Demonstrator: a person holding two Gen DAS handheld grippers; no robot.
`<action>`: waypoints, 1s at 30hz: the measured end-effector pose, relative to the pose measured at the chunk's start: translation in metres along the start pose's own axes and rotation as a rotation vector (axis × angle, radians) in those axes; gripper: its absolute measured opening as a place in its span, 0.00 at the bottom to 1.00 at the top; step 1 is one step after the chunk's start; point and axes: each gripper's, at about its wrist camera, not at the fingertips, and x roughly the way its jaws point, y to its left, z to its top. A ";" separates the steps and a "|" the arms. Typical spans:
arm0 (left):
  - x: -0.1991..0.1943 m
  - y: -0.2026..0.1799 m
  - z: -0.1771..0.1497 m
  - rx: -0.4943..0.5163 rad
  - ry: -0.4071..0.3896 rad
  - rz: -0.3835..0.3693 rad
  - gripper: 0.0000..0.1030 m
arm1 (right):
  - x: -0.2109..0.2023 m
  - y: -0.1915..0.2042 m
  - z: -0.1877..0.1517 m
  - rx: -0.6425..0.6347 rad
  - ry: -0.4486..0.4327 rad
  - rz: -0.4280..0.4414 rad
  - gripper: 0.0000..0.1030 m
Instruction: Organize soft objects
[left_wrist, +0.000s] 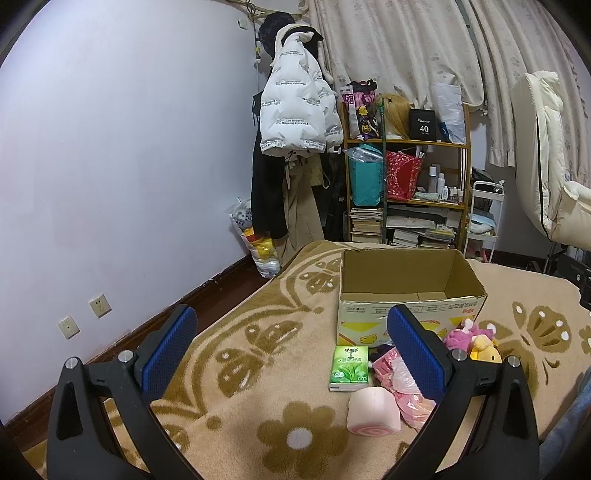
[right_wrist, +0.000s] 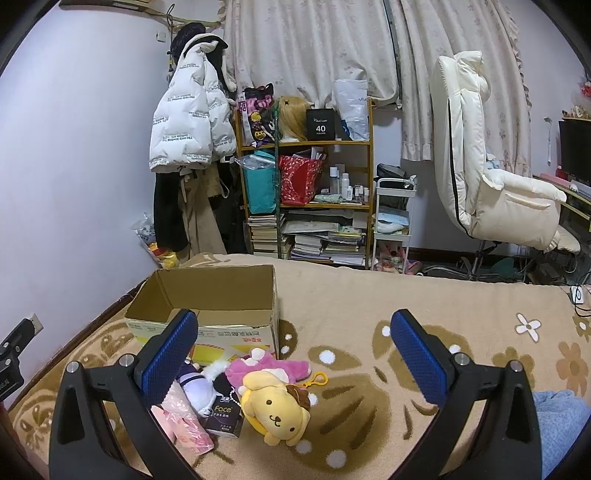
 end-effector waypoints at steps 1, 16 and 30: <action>0.002 -0.001 -0.002 -0.002 0.002 0.000 0.99 | 0.000 0.000 0.000 -0.002 0.000 0.001 1.00; -0.002 0.002 -0.001 -0.006 0.006 -0.008 0.99 | 0.001 0.000 0.000 0.000 0.001 -0.001 1.00; -0.001 0.002 -0.001 -0.006 0.005 -0.007 0.99 | 0.002 0.000 -0.001 0.000 0.001 0.001 1.00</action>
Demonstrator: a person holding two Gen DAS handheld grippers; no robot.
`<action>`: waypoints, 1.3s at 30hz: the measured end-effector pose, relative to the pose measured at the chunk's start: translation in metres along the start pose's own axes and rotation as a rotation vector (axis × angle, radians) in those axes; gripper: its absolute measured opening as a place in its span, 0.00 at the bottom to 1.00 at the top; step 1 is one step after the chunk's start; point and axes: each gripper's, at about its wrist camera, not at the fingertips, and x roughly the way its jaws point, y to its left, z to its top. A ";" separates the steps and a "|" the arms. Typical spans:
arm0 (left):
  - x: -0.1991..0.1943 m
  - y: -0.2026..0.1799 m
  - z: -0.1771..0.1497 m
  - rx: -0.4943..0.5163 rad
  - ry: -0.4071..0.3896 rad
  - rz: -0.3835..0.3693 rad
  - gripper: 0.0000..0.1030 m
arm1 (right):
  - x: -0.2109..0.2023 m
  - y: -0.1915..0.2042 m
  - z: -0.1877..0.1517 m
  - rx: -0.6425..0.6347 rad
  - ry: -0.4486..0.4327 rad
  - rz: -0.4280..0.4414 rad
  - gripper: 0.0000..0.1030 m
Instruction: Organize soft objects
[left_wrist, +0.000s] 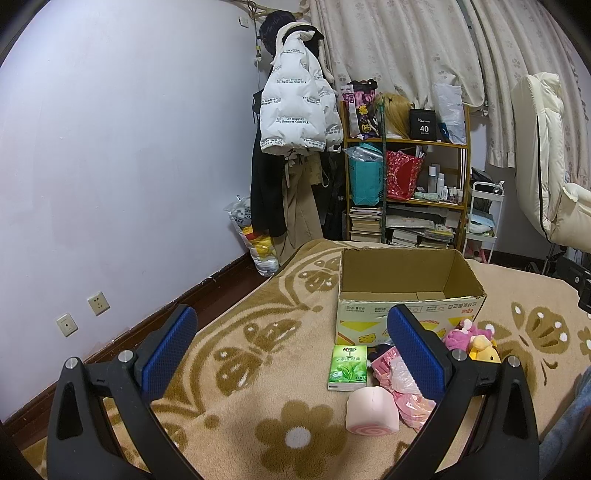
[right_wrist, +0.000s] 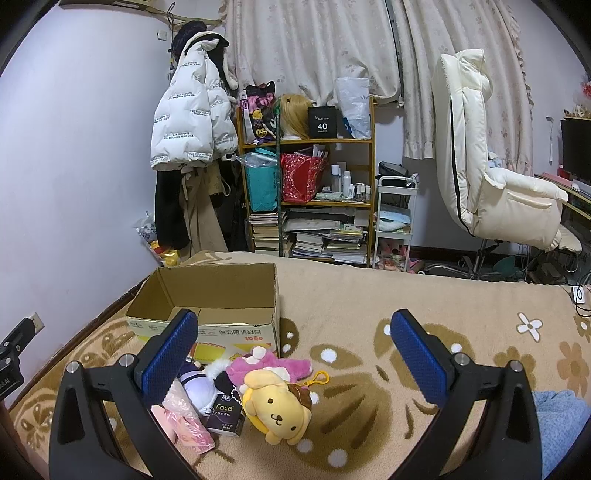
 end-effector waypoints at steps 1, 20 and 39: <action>0.000 0.000 0.000 0.000 0.000 0.000 0.99 | 0.000 0.000 0.000 0.000 0.000 0.000 1.00; 0.001 0.001 -0.001 0.001 0.001 -0.001 0.99 | 0.001 0.000 -0.001 0.002 0.003 0.000 1.00; 0.011 0.002 -0.002 -0.006 0.034 0.009 0.99 | 0.005 0.008 -0.004 -0.004 0.020 -0.003 1.00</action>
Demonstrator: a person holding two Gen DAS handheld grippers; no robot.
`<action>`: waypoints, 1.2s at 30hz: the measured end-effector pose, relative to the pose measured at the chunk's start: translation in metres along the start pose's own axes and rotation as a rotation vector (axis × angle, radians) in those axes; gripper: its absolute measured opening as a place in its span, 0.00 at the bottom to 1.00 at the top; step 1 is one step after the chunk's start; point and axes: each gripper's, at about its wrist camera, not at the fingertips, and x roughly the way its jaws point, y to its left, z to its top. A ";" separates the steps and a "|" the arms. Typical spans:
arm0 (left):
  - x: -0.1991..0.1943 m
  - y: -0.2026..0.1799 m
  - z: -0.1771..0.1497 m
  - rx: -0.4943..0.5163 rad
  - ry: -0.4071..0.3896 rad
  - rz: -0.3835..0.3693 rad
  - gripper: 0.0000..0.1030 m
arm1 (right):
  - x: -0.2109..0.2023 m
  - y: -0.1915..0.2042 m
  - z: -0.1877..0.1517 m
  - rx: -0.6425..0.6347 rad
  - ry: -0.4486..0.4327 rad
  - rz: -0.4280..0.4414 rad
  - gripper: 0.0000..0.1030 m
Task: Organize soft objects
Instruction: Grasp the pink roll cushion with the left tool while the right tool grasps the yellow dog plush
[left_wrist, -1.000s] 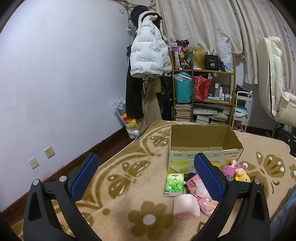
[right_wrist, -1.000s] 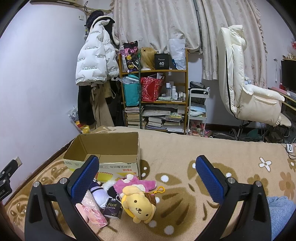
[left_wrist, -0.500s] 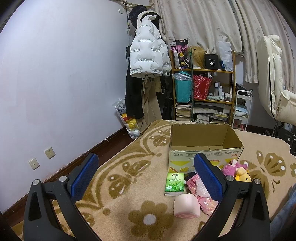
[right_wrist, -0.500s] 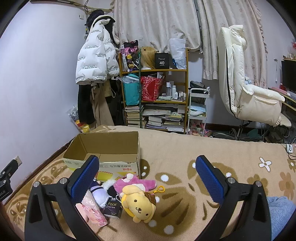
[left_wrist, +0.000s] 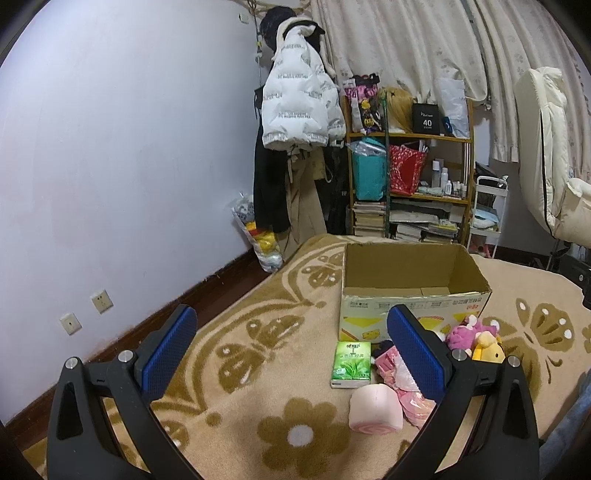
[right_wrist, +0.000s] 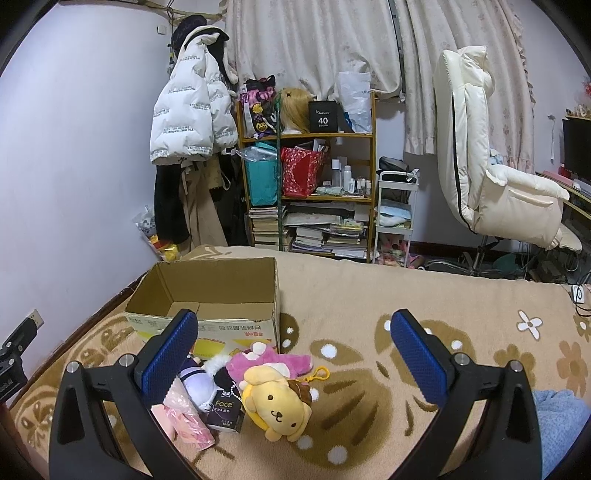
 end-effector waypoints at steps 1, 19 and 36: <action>0.003 0.000 0.000 0.001 0.013 0.003 0.99 | 0.000 0.002 0.000 -0.003 0.003 0.002 1.00; 0.045 -0.030 -0.001 0.061 0.138 -0.068 0.99 | 0.036 0.009 0.000 -0.032 0.089 0.032 1.00; 0.119 -0.041 -0.019 0.009 0.341 -0.123 0.99 | 0.088 0.005 -0.009 0.034 0.241 0.056 1.00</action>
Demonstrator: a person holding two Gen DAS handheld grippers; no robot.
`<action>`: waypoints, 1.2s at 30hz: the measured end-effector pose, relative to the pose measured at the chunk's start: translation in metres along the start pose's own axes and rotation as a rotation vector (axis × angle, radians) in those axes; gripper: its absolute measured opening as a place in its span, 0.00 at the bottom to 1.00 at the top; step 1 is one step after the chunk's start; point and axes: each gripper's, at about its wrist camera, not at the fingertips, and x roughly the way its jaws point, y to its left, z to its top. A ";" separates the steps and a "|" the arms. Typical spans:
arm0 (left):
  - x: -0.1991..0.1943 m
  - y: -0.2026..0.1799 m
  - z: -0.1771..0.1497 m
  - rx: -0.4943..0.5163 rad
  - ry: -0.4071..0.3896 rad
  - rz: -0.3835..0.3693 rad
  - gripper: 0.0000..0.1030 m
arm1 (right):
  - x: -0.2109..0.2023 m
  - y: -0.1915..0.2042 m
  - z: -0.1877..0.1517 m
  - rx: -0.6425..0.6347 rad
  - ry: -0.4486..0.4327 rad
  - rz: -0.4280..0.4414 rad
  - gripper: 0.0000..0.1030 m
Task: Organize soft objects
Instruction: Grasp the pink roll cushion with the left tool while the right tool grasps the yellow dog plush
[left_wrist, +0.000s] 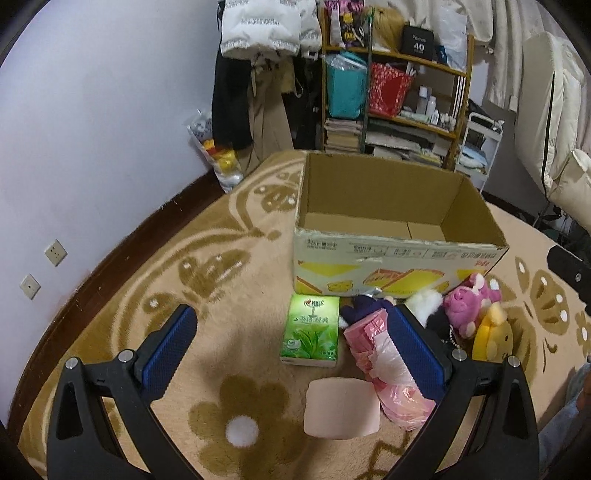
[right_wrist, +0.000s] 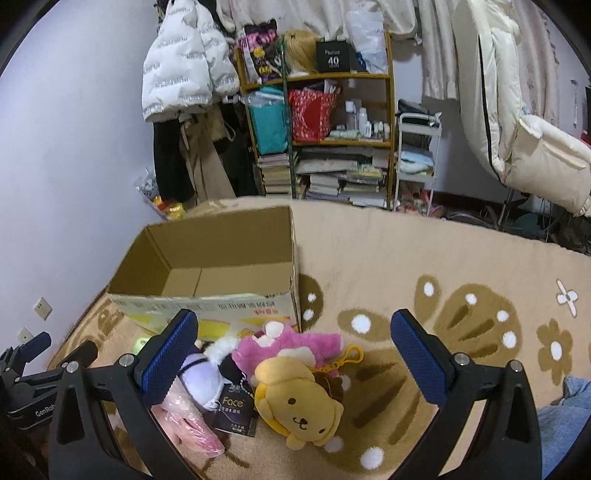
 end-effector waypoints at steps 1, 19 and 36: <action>0.004 -0.001 -0.001 0.001 0.015 -0.005 0.99 | 0.004 0.000 -0.001 -0.001 0.018 0.000 1.00; 0.046 -0.007 -0.011 -0.020 0.203 -0.075 0.99 | 0.064 -0.012 -0.019 0.113 0.203 -0.025 1.00; 0.061 -0.023 -0.034 0.050 0.336 -0.091 0.99 | 0.094 -0.006 -0.050 0.062 0.398 0.008 1.00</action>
